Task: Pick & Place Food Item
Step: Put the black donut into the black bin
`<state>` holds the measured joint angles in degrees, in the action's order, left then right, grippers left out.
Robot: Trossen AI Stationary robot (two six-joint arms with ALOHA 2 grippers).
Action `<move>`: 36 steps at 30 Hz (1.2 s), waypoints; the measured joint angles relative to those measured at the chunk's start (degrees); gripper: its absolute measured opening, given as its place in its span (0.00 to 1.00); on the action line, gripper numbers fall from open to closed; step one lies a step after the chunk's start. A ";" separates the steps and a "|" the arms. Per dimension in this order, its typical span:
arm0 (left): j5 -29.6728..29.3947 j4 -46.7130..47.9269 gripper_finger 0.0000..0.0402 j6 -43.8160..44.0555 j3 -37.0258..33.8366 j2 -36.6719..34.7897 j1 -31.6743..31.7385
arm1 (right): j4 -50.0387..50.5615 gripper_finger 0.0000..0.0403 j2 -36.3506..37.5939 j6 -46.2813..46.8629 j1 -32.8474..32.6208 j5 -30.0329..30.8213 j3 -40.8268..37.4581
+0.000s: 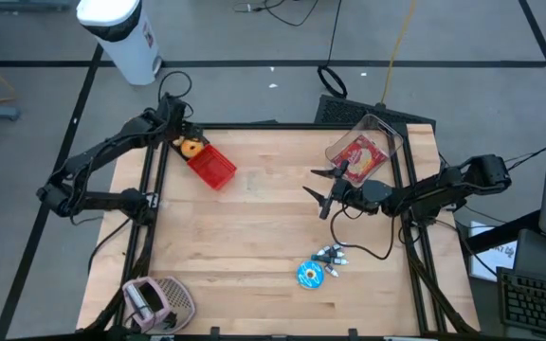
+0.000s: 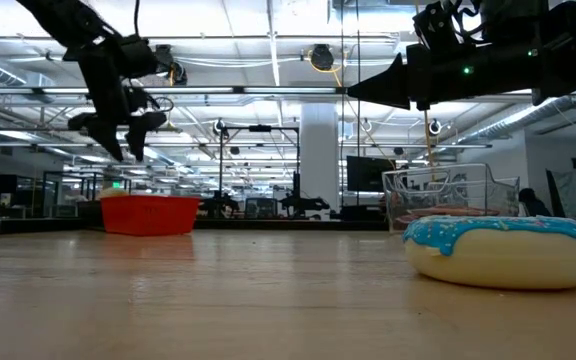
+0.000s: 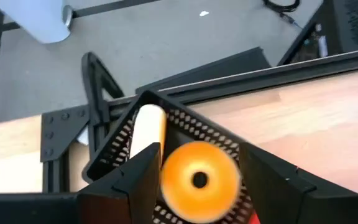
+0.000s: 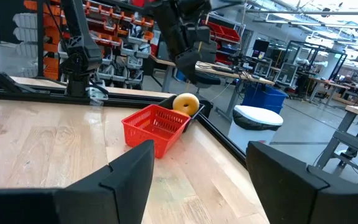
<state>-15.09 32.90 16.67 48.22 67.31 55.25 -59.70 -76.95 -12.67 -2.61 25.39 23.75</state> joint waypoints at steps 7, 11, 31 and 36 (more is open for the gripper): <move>-0.02 -0.42 0.54 0.82 3.81 -5.09 -6.95 | 0.00 0.60 0.00 0.00 0.00 0.00 0.00; -0.02 -2.07 0.54 1.97 4.09 -8.60 -11.96 | 0.00 0.60 0.00 0.02 0.00 0.00 0.00; -12.12 -6.53 0.54 19.19 -7.73 0.75 -11.02 | 0.00 0.60 0.00 1.07 0.00 -0.17 0.00; -18.77 -9.22 0.54 18.38 -7.73 5.27 -8.43 | -0.02 0.60 0.00 1.07 0.00 -0.17 0.00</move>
<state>-33.87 23.68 35.05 40.49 72.58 46.81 -59.72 -76.95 -11.60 -2.61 25.21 23.75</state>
